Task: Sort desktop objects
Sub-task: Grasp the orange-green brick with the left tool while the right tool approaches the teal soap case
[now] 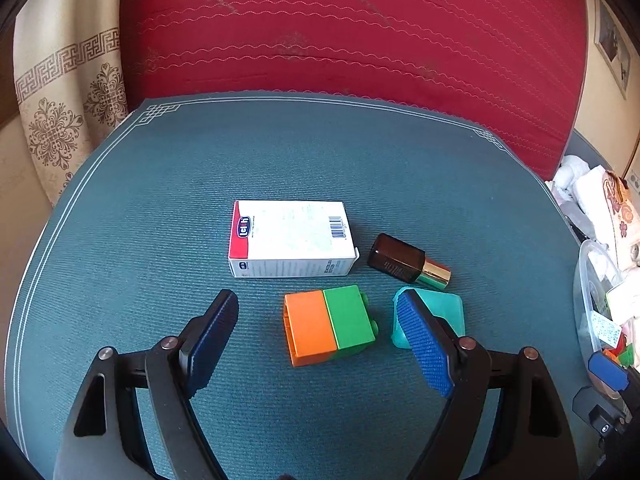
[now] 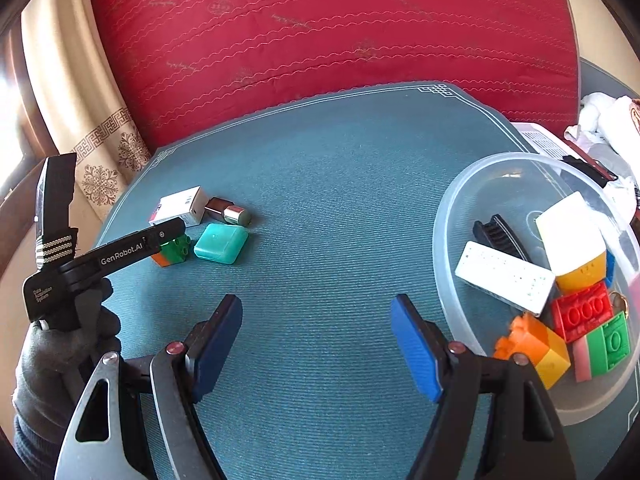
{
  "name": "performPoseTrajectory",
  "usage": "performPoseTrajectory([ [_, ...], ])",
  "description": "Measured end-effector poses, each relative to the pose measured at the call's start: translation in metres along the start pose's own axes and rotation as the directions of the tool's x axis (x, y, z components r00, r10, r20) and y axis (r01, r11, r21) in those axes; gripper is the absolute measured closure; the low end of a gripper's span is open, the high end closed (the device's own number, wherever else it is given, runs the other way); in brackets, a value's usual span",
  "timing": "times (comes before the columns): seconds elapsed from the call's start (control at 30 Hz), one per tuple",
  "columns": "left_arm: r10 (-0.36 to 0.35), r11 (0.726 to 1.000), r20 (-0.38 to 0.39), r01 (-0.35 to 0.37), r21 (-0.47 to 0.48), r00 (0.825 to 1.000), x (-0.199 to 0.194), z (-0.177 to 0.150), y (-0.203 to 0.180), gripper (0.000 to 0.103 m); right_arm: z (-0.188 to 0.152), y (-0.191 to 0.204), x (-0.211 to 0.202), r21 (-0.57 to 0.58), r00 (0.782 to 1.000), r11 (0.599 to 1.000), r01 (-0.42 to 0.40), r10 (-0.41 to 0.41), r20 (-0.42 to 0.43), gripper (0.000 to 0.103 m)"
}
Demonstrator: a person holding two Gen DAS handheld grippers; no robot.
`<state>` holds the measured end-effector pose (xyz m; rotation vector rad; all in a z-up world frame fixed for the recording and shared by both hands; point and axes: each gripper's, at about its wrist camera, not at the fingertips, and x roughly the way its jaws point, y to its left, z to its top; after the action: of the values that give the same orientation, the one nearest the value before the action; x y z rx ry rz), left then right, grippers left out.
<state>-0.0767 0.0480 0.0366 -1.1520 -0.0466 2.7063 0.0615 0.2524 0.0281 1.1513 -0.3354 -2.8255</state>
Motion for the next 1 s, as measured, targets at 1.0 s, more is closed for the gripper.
performPoseTrajectory([
  [1.0,0.085,0.995,0.031,-0.083,-0.050,0.996,-0.007,-0.014,0.022,0.055,0.009,0.038,0.038,-0.087,0.999,0.996,-0.008,0.003,-0.051,0.023],
])
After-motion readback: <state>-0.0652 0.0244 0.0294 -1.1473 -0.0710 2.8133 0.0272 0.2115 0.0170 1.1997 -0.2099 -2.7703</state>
